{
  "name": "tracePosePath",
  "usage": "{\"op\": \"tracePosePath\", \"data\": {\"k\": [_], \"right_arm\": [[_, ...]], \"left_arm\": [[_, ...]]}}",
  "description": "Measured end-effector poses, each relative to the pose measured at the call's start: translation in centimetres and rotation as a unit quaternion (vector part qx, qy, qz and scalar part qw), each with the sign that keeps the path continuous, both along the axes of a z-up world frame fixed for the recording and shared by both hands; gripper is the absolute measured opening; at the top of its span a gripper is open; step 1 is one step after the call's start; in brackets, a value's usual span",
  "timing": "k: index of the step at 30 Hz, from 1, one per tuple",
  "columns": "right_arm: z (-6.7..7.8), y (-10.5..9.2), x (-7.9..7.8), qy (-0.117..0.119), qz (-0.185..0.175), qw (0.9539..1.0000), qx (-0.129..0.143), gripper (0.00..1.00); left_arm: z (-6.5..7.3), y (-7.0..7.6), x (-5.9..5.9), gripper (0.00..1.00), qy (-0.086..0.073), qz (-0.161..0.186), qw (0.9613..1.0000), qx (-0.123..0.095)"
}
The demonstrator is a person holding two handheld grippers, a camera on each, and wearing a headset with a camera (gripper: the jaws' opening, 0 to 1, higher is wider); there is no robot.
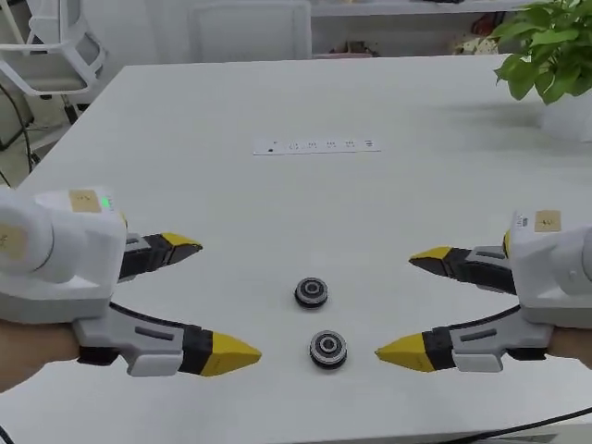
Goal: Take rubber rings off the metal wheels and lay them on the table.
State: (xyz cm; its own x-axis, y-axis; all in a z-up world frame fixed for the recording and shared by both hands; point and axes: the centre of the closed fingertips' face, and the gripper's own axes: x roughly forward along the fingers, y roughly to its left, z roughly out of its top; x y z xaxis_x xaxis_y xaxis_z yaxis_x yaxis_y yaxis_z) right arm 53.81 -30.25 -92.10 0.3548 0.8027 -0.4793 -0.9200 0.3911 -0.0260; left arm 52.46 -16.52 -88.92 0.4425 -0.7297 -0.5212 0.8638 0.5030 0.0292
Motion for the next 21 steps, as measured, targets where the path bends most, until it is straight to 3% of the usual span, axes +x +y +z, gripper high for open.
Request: {"op": "tracePosePath", "data": {"k": [11, 21], "right_arm": [[-1.3, 0.7, 0.3, 0.008, 0.013, 0.9999, -0.003, 0.73], [-3.1, 1.6, 0.0, 0.022, 0.028, 0.9993, -0.013, 0.66]], "left_arm": [[-1.1, -2.2, 0.9, 0.84, 0.013, -0.026, 0.9996, -0.004], [-3.5, -3.9, 1.0, 0.78, 0.018, -0.059, 0.9978, 0.026]]}}
